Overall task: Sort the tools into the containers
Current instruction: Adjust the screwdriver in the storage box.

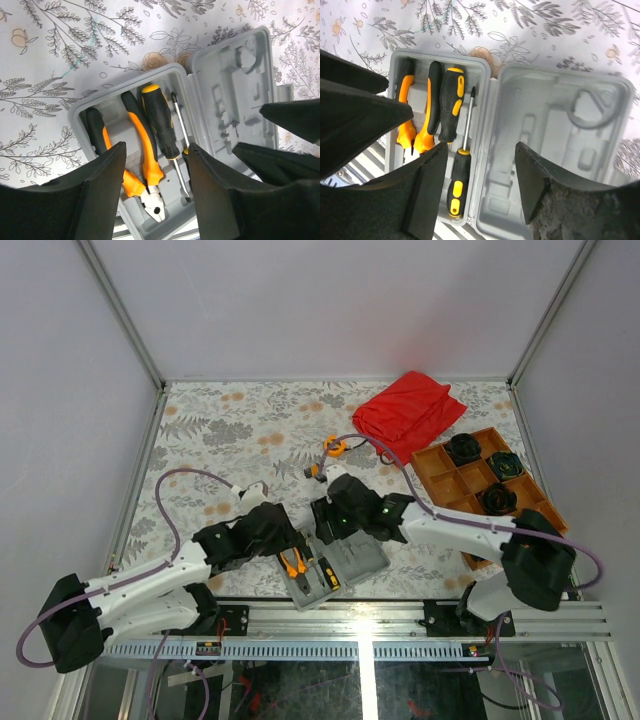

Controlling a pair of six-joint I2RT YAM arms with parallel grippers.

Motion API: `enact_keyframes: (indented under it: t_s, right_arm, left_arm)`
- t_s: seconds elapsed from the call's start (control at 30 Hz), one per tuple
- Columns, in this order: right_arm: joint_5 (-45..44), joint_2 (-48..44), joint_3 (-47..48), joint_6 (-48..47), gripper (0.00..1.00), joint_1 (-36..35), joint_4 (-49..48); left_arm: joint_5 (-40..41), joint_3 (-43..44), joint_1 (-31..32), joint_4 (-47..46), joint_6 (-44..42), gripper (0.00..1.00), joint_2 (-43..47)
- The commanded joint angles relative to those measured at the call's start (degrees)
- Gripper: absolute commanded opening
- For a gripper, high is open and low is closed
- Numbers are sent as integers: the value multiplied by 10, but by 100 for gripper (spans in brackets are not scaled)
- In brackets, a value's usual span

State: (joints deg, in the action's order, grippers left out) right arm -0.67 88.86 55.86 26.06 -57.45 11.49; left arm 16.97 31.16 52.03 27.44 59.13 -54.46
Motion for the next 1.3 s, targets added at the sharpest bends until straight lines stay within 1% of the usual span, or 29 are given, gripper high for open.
enact_keyframes:
  t_s: [0.0,0.13,0.2,0.33,0.37,0.53,0.67,0.8,0.9,0.97,1.03,1.1,1.17,1.27]
  right_arm:
    - [-65,-77,-66,47,66,-3,-39]
    - [-147,-130,-108,34,84,-1,-13]
    - [-186,-152,-119,38,99,2,16]
    - [-247,-198,-149,62,99,9,44]
    - [-251,-209,-160,68,99,12,41]
    - [-178,-254,-201,60,100,17,4]
    - [-94,-276,-210,65,87,16,-14]
    - [-27,-294,-233,100,69,16,-84]
    - [-19,-272,-215,132,60,8,-83]
    - [-29,-242,-188,142,54,-16,-68]
    - [-45,-210,-162,149,47,-44,-58]
    - [-64,-178,-142,159,41,-67,-54]
    - [-67,-156,-132,168,39,-79,-62]
    - [-71,-140,-133,190,36,-87,-79]
  left_arm:
    - [15,34,-1,-9,8,51,-22]
    - [16,47,-2,-9,-2,50,-36]
    - [20,46,-2,-10,-11,50,-32]
    - [22,39,-5,-24,-27,55,-16]
    - [21,38,-7,-27,-29,55,-15]
    - [10,41,-15,-41,-33,56,-27]
    - [6,56,-17,-39,-34,55,-61]
    - [-4,64,-21,-45,-29,53,-89]
    - [-15,66,-25,-54,-29,53,-102]
    - [-21,67,-30,-57,-32,52,-109]
    - [-29,71,-36,-57,-39,49,-120]
    - [-33,76,-40,-55,-45,43,-131]
    - [-35,80,-42,-55,-48,39,-143]
    - [-39,84,-43,-56,-51,34,-164]
